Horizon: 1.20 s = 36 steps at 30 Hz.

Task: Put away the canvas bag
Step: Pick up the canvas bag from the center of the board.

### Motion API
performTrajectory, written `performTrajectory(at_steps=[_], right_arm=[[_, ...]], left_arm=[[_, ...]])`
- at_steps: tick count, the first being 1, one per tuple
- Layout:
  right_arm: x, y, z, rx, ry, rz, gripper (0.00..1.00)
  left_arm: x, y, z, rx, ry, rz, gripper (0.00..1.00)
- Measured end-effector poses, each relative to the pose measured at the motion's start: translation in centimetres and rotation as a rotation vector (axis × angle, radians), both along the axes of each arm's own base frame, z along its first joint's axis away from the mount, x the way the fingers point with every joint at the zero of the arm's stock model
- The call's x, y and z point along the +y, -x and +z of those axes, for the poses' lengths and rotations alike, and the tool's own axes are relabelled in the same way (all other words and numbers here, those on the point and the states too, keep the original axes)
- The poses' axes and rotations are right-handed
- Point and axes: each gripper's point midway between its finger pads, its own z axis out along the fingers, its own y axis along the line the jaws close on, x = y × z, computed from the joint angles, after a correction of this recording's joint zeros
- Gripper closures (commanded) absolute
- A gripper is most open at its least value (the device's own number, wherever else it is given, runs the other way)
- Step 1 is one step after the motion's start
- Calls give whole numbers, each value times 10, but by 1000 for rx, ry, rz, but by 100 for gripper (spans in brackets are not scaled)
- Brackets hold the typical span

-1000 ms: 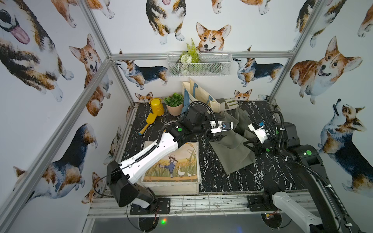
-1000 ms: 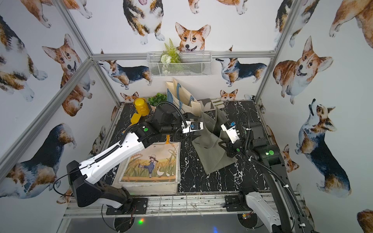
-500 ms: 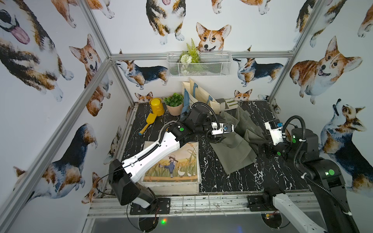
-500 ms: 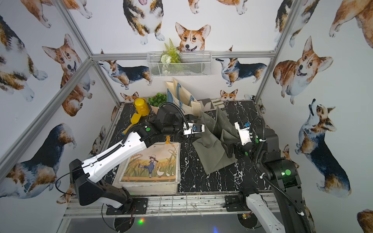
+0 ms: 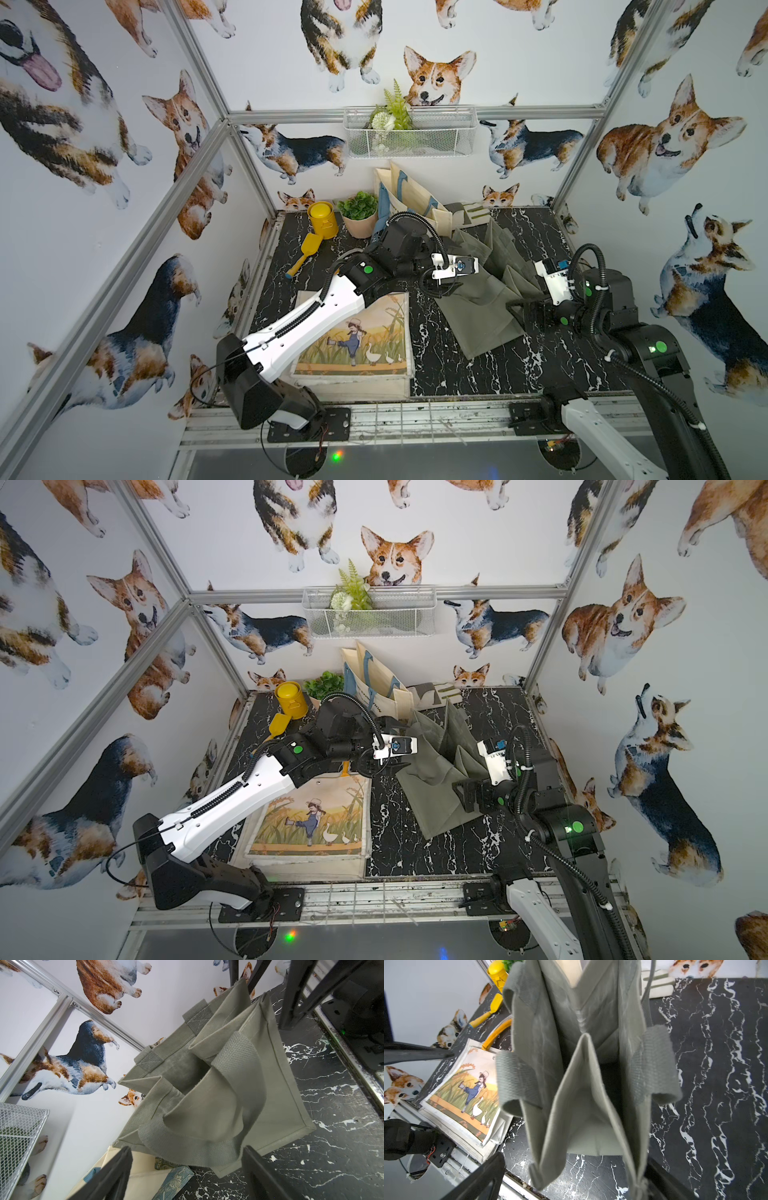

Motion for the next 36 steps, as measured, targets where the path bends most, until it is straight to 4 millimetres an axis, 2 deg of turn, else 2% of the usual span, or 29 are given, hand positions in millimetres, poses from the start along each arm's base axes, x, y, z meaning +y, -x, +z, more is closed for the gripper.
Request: performTrajectory(at_steps=[3, 7, 9, 10, 11, 15, 18, 24, 30, 36], right_arm=[[2, -1, -4, 1, -7, 9, 3], [2, -9, -11, 30, 8, -2, 20], [2, -12, -14, 42, 14, -6, 35], [2, -13, -14, 43, 15, -7, 49], [1, -14, -14, 40, 16, -10, 59], [1, -11, -10, 10, 13, -5, 85], [2, -8, 0, -37, 20, 22, 100], [8, 0, 31, -153, 56, 127, 100], [21, 8, 63, -249, 92, 283, 100], [30, 22, 72, -288, 137, 441, 100]], left_arm=[[0, -1, 0, -4, 0, 4, 14], [1, -3, 0, -16, -3, 15, 13], [1, -6, 1, -28, -3, 25, 13], [1, -7, 2, -36, -2, 27, 13], [1, -8, 3, -40, 0, 28, 13], [-1, -10, 12, -61, 15, 30, 12], [-4, -10, 19, -68, 28, 20, 12], [-16, 0, 42, -96, 61, -48, 11], [-28, 16, 47, -129, 24, -129, 9], [-31, 23, 53, -169, -10, -172, 8]])
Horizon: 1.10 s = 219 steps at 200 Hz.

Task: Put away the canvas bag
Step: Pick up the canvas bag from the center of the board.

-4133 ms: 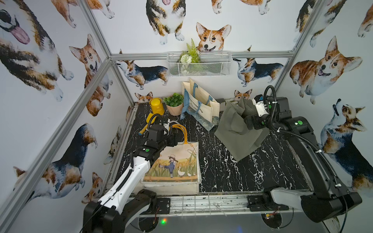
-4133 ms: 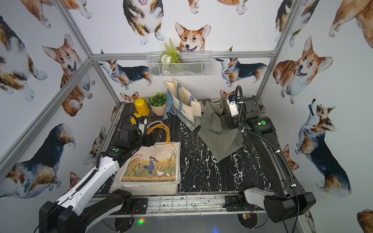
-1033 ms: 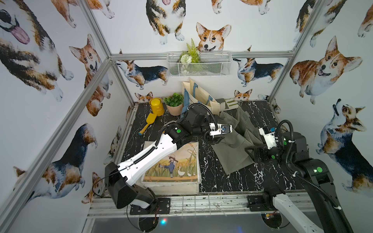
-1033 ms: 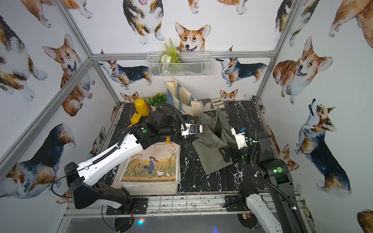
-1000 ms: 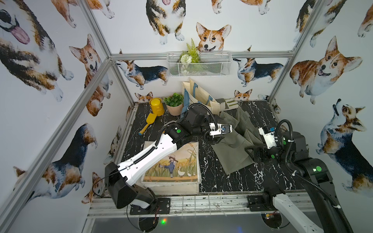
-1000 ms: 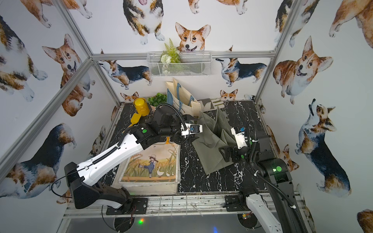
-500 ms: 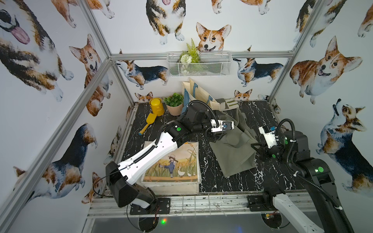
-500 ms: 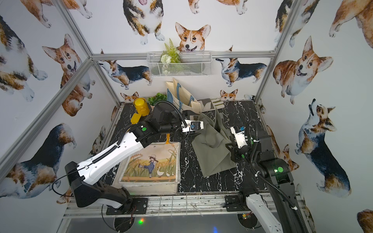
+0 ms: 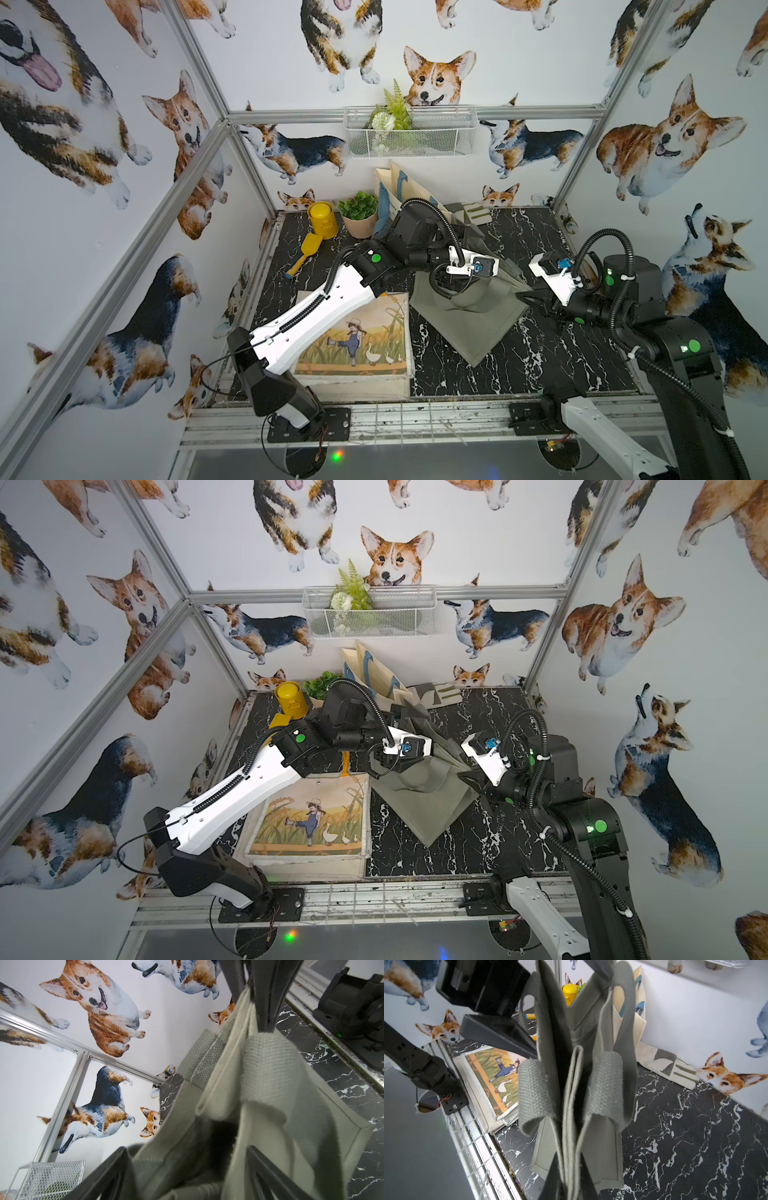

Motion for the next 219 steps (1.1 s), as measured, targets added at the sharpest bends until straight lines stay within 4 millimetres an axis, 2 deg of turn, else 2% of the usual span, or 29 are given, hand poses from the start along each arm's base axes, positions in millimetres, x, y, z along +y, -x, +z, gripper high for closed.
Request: performTrajectory(at_steps=[53, 89, 108, 124, 159, 189, 207, 210, 219], right_arm=[[7, 10, -5, -23, 37, 113, 100], [16, 12, -10, -14, 52, 178, 100], [21, 16, -14, -20, 83, 221, 100], [27, 18, -20, -25, 124, 261, 100], [28, 9, -32, -47, 179, 255, 100], [24, 4, -31, -126, 175, 215, 100], [24, 1, -31, -139, 169, 200, 100], [24, 0, -31, -142, 168, 199, 98], [25, -2, -29, -142, 157, 190, 82]], left_arm=[[11, 13, -13, 38, -57, -13, 8], [13, 18, -35, 113, -109, -17, 14], [12, 19, -44, 146, -133, -15, 23], [12, 20, -51, 171, -151, -11, 37], [16, 23, -63, 206, -188, -6, 55], [16, 25, -68, 222, -195, -9, 84], [18, 26, -72, 235, -200, -3, 98], [18, 26, -72, 235, -198, -1, 100], [20, 25, -70, 230, -192, 12, 100]])
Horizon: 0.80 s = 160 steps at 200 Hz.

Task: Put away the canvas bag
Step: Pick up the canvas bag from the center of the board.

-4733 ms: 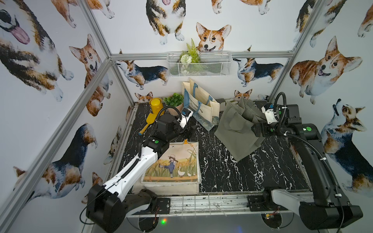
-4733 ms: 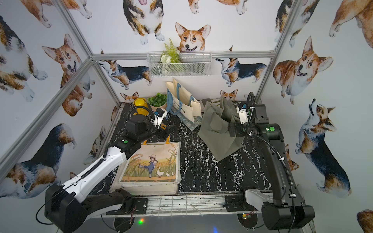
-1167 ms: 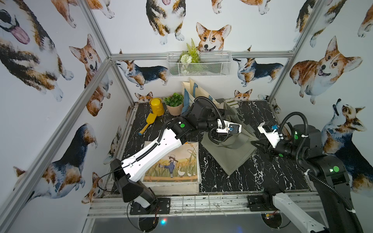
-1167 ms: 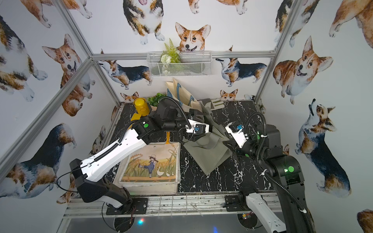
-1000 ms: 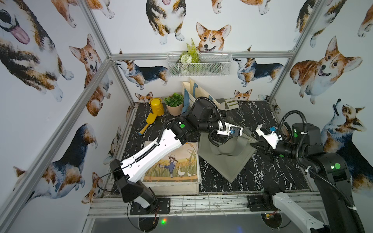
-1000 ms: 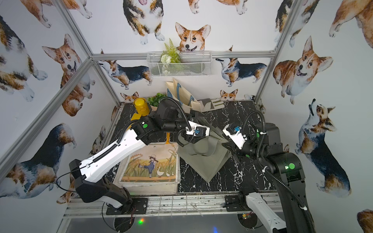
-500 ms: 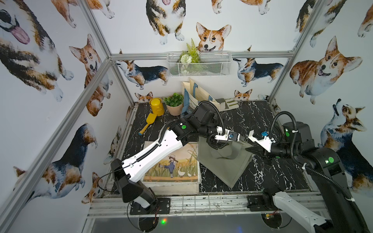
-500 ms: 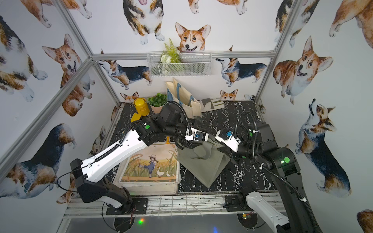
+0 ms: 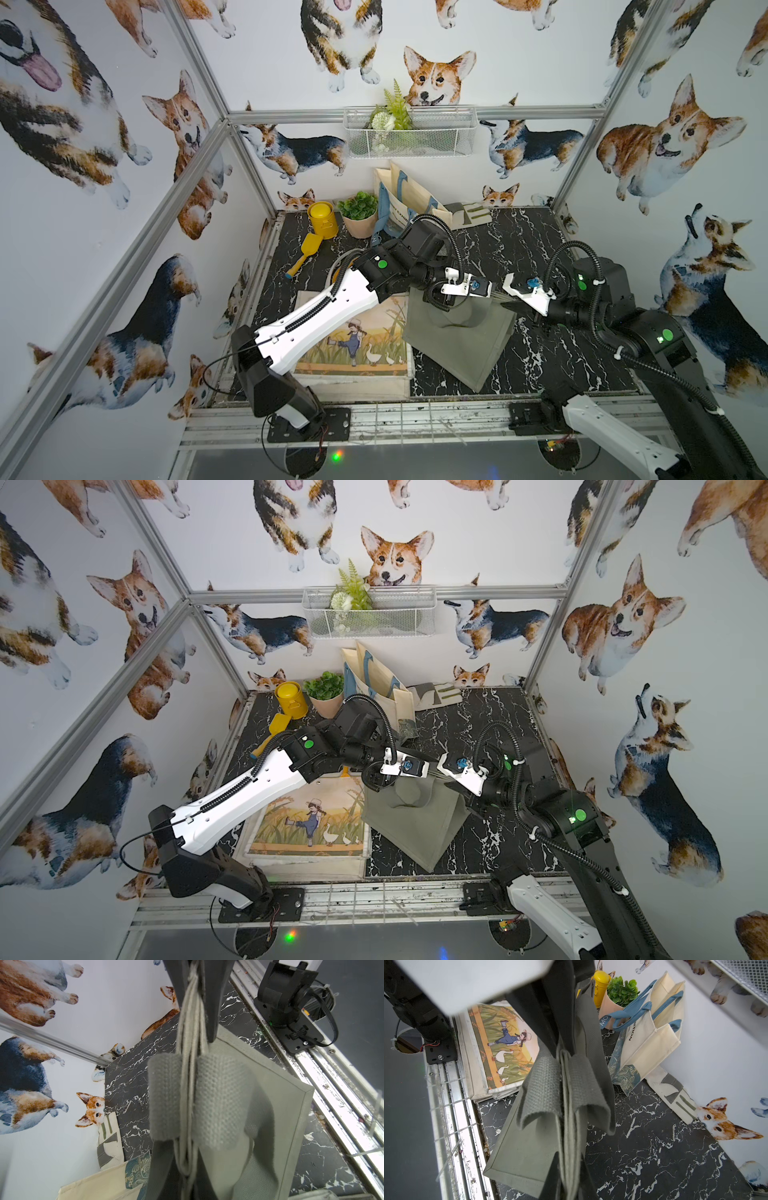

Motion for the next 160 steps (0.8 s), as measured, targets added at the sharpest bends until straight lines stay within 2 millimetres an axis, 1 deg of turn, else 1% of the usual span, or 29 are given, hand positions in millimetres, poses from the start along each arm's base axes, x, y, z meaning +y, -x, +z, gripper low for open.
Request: performTrajectory(at_steps=[3, 11, 22, 27, 35, 39, 41, 44, 59, 80, 112, 122, 134, 144, 151, 160], right_arm=[[0, -1, 0, 3, -6, -4, 77], [2, -2, 3, -1, -20, -7, 70], [6, -5, 10, -23, -58, -3, 58], [8, -6, 13, -30, -75, -5, 50], [10, -8, 16, -27, -107, -14, 40], [11, -8, 16, -31, -116, -13, 38], [11, -9, 16, -33, -117, -13, 35], [12, -9, 16, -32, -124, -14, 32], [14, -11, 11, -14, -158, -28, 26], [18, -18, 6, 3, -190, -48, 22], [19, -24, 11, -44, -232, -60, 22], [19, -26, 9, -47, -230, -69, 23], [18, -28, 8, -56, -236, -76, 25], [19, -29, 7, -58, -244, -80, 27], [18, -29, 7, -58, -249, -84, 30], [18, -30, 6, -67, -252, -87, 36]], left_arm=[[1, -1, 1, 0, 2, 5, 100], [3, -2, 3, -6, 7, 18, 100], [6, -5, 6, -6, 19, 37, 100], [8, -8, 9, -6, 29, 48, 100], [11, -11, 13, -7, 46, 65, 100], [13, -12, 16, -5, 57, 73, 100], [14, -13, 18, -5, 64, 77, 100], [15, -14, 22, -4, 75, 81, 100], [21, -17, 38, 2, 136, 97, 100], [26, -18, 61, 23, 233, 97, 100], [36, -23, 77, 101, 340, 120, 100], [39, -26, 87, 115, 393, 124, 100], [44, -29, 97, 137, 455, 135, 100], [47, -32, 102, 154, 487, 139, 100], [48, -34, 106, 171, 514, 142, 100], [48, -34, 109, 185, 533, 142, 100]])
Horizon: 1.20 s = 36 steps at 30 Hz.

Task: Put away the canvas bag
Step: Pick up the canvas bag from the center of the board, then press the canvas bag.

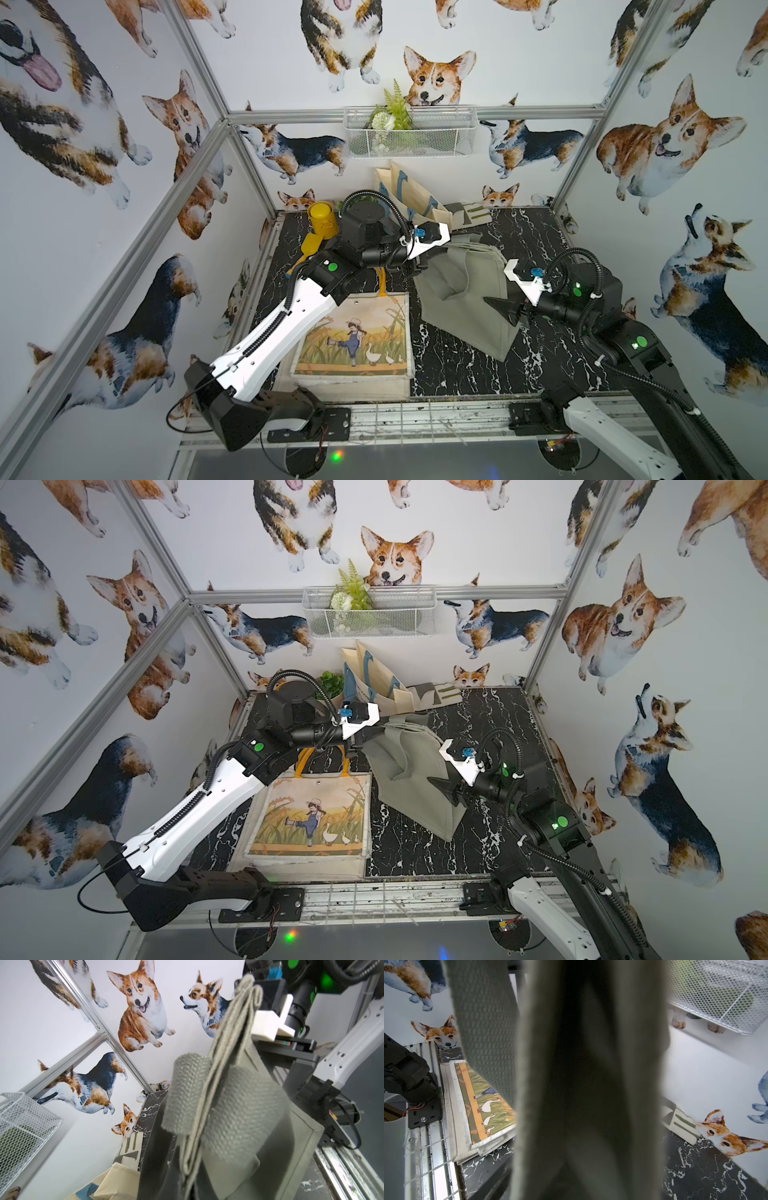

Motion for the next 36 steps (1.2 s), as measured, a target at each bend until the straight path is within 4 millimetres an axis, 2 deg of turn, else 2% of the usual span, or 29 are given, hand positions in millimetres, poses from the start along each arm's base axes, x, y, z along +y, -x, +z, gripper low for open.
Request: performTrajectory(at_steps=[7, 8, 9, 11, 13, 14, 18, 24, 30, 36], right_arm=[[-2, -3, 6, -41, -14, -19, 86], [-3, -4, 7, -48, -14, -29, 95], [-4, -3, 8, -56, -14, -31, 100], [-5, -3, 10, -64, -13, -32, 100], [-5, -3, 9, -55, -5, -33, 100], [-5, -3, 7, -48, 3, -31, 100], [-7, -3, -1, -9, 48, -34, 100], [-9, -4, -1, 24, 113, -24, 100], [-7, -5, -11, 89, 183, 1, 100], [-15, -10, -19, 132, 235, -27, 100]], left_arm=[[1, 2, 7, 23, 49, -12, 100], [1, 3, 7, 23, 49, -11, 100], [2, 3, 7, 23, 49, -10, 97], [2, 2, 6, 12, 44, -3, 81], [3, 1, 4, -2, 32, 5, 50], [4, -2, 1, -12, 18, 23, 41], [8, -2, -6, -46, -39, 57, 26], [17, 9, 3, -147, -97, 88, 21], [7, 30, -3, -233, -199, 51, 16], [23, 15, -19, -295, -279, 166, 15]])
